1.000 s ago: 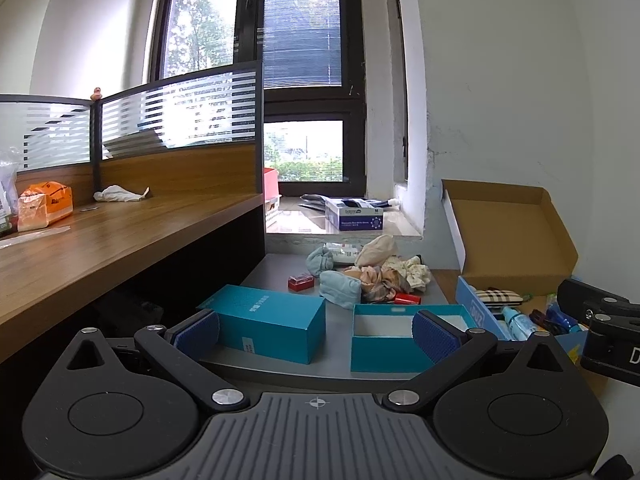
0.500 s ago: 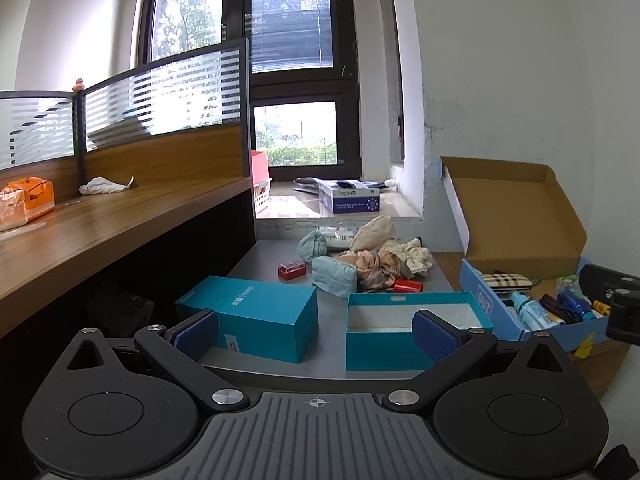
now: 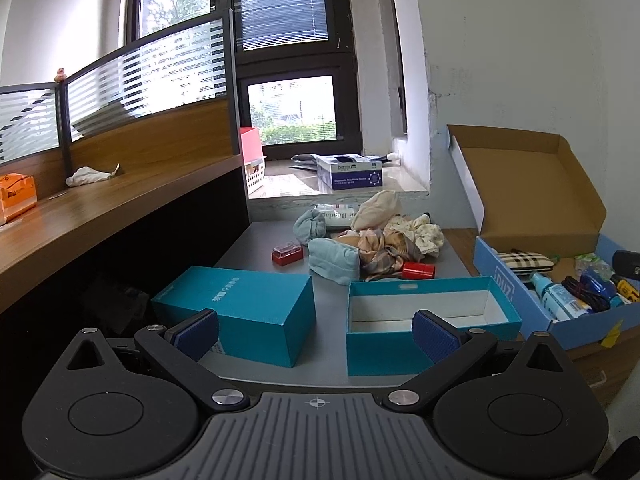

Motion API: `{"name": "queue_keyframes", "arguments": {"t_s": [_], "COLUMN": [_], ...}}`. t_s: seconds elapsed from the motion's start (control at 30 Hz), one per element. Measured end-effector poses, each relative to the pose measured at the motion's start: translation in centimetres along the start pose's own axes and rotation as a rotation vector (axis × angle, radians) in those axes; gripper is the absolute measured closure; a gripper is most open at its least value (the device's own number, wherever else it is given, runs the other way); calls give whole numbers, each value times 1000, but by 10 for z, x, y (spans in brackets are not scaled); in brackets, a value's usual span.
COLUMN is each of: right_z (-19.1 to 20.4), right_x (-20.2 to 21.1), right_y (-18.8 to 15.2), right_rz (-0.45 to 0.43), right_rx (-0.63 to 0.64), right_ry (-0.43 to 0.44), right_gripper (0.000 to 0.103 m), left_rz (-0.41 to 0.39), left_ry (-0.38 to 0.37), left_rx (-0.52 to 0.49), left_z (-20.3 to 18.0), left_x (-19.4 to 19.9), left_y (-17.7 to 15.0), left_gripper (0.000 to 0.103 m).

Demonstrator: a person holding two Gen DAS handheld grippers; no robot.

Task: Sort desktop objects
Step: 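Reach into the cardboard box and grasp the white coiled USB cable with the right tool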

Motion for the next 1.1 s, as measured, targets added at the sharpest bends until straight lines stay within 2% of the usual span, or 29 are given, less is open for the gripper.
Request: {"name": "queue_keyframes", "arguments": {"t_s": [0.13, 0.3, 0.43, 0.57, 0.67, 0.77, 0.87, 0.97, 1.1], "right_z": [-21, -59, -93, -129, -151, -171, -188, -196, -206], "right_x": [-24, -55, -86, -124, -148, -174, -196, -209, -222], "right_y": [4, 13, 20, 20, 14, 6, -3, -11, -21], "right_rz": [41, 118, 183, 270, 337, 423, 502, 555, 607], "right_rx": [6, -51, -90, -141, -181, -215, -226, -216, -274], "right_ry": [-8, 8, -13, -36, -42, -19, -12, -8, 22], "right_gripper": [18, 26, 27, 44, 52, 79, 80, 80, 79], "left_rz": [15, -7, -15, -31, -41, -46, -40, -26, -14], "left_ry": [5, 9, 8, 5, -11, -17, -19, -22, -19], "left_rx": [-10, -35, -43, -54, -67, -85, -93, -91, -92], "left_z": [-3, -7, -11, -17, -24, -32, -38, -42, -44], "left_x": [-13, -21, -25, -31, -34, -37, -39, -42, -45], "left_y": [2, 12, 20, 28, 33, 34, 32, 30, 28], "left_gripper": [0, 0, 0, 0, 0, 0, 0, 0, 0]}}
Point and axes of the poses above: each gripper's, at about its wrist camera, not at the fingertips, and x roughly against the way its jaws point, z to its left, y to its top, the point moved 5 cm from there along -x, roughly the way its jaws point, and after that the axes turned 2 degrees about -x, right-handed, at the moved point
